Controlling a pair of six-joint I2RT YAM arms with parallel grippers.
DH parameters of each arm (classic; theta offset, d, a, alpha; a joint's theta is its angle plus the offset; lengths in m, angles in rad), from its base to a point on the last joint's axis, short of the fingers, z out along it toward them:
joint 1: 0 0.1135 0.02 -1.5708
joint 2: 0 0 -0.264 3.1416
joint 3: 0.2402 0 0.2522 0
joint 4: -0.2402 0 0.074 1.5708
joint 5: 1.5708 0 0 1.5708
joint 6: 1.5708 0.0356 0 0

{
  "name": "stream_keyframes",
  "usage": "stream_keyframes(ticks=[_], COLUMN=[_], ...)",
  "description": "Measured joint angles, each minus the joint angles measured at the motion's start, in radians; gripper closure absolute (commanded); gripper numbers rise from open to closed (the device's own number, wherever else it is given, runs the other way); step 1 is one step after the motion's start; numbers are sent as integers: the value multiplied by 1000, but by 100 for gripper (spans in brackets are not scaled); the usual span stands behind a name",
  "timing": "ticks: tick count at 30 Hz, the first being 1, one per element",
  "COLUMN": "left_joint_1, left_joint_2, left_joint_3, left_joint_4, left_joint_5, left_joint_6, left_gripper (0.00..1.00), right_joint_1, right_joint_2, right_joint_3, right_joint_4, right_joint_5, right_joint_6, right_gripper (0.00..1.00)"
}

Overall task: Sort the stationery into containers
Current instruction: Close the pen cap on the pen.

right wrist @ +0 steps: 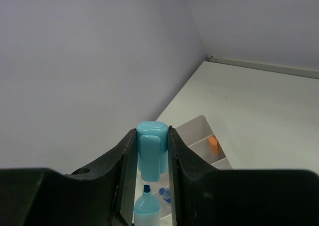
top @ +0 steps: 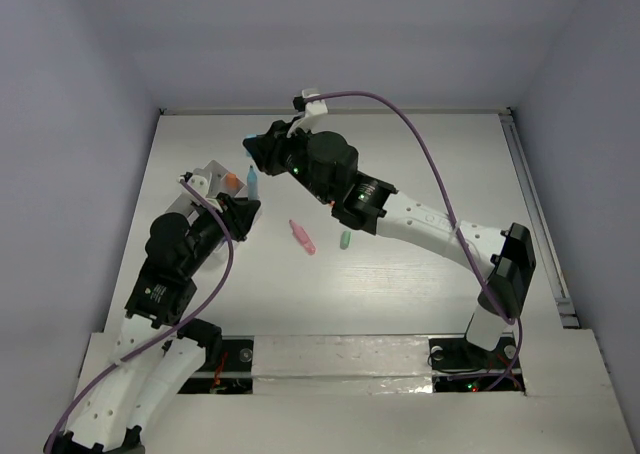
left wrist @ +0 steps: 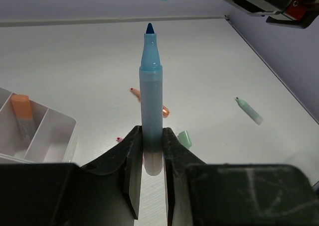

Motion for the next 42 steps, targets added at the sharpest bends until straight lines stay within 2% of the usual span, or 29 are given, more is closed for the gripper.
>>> stream_keyframes(ticks=[27, 42], left_joint_1=[0, -3], left_joint_2=[-2, -18], left_joint_3=[0, 0], left_joint_4=[-26, -45], left_joint_5=[-32, -10], left_joint_6=[0, -1], left_gripper=[100, 100], right_joint_1=[4, 10], right_joint_2=[-1, -61], right_joint_3=[-65, -179], right_joint_4=[2, 79], right_joint_5=[-56, -175], right_joint_6=[40, 110], right_gripper=[100, 100])
